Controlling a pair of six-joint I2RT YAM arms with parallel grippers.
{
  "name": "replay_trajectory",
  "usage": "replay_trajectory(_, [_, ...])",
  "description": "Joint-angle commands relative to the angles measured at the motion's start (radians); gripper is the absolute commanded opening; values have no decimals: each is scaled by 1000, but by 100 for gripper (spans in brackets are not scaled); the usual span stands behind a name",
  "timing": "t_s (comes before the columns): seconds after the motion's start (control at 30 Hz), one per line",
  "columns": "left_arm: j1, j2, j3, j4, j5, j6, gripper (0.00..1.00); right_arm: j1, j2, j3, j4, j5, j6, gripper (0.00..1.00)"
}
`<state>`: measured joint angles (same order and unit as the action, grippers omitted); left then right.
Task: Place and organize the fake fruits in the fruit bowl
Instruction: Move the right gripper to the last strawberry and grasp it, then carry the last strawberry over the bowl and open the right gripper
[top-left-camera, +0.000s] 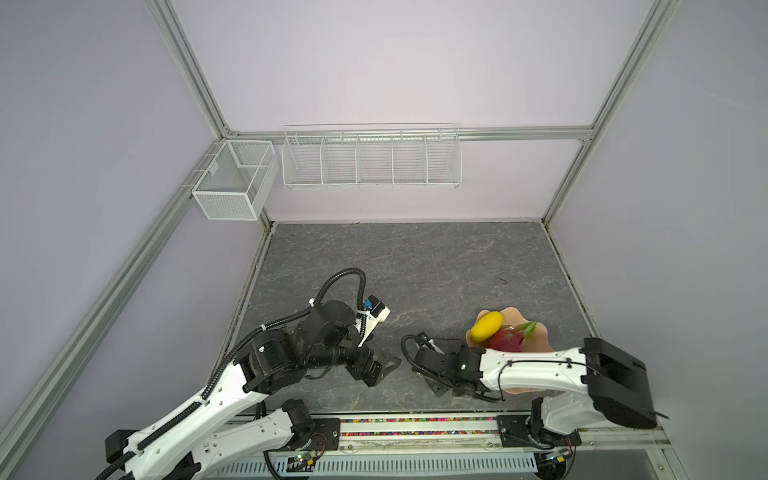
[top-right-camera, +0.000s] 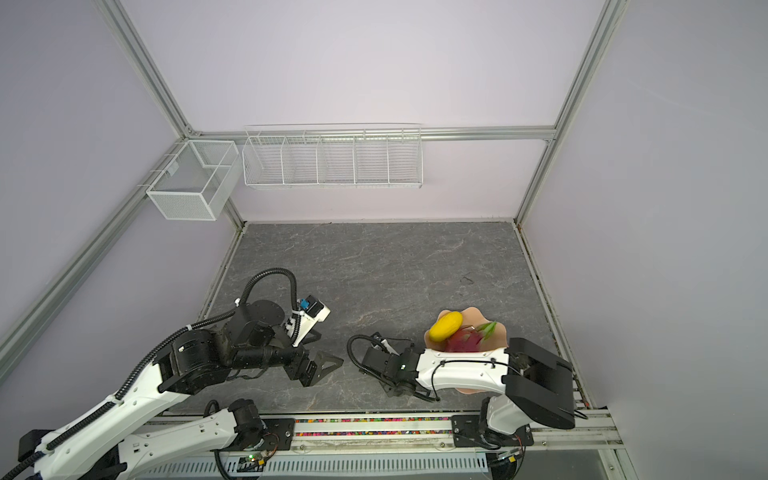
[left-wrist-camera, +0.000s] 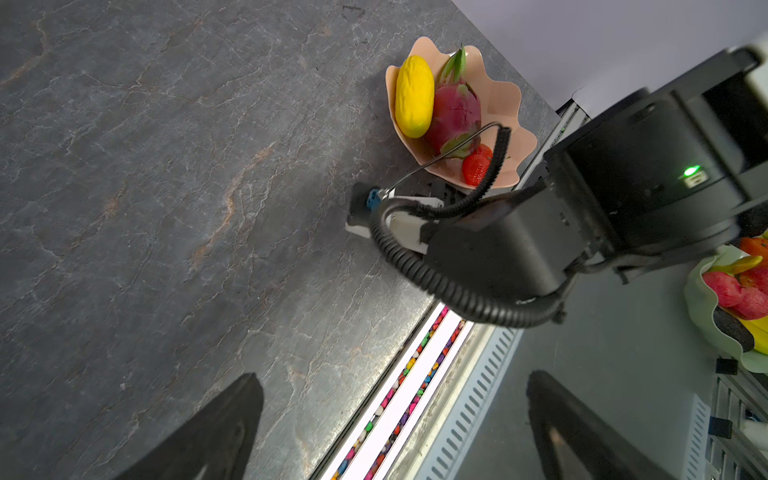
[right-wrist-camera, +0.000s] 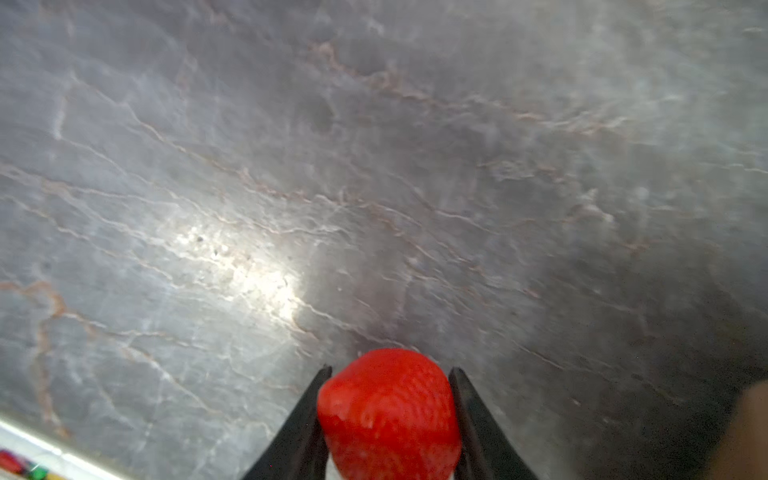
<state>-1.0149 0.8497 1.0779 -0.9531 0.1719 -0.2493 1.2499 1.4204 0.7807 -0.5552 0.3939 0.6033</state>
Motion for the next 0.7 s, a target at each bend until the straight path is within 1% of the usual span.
replay_trajectory(0.0, [-4, 9, 33, 43, -4, 28, 99, -41, -161, -2, -125, 100, 95, 39])
replay_trajectory(0.07, [-3, 15, 23, 85, 14, 33, 99, -69, -265, 7, -206, 157, 171, 38])
replay_trajectory(0.17, [-2, 32, 3, 164, 57, 54, 99, -116, -411, 17, -411, 253, 358, 38])
replay_trajectory(0.2, [-3, 43, 1, 188, 72, 62, 99, -127, -443, 27, -506, 283, 430, 38])
replay_trajectory(0.27, [-3, 81, 3, 244, 107, 84, 99, -138, -501, 43, -712, 357, 628, 38])
replay_trajectory(0.33, [-3, 124, 10, 305, 149, 103, 99, -159, -534, 51, -897, 385, 805, 38])
replay_trajectory(0.43, [-3, 186, 21, 393, 222, 122, 99, -190, -572, 44, -1020, 382, 904, 38])
replay_trajectory(0.5, [-4, 219, 26, 430, 260, 136, 99, -220, -589, 30, -1021, 365, 953, 38])
replay_trajectory(0.57, [-2, 255, 38, 442, 289, 156, 99, -255, -588, 7, -997, 339, 948, 39])
replay_trajectory(0.6, [-3, 268, 44, 439, 297, 166, 99, -264, -582, 6, -987, 331, 925, 40])
replay_trajectory(0.67, [-2, 293, 55, 426, 313, 188, 99, -279, -551, 9, -981, 325, 924, 43])
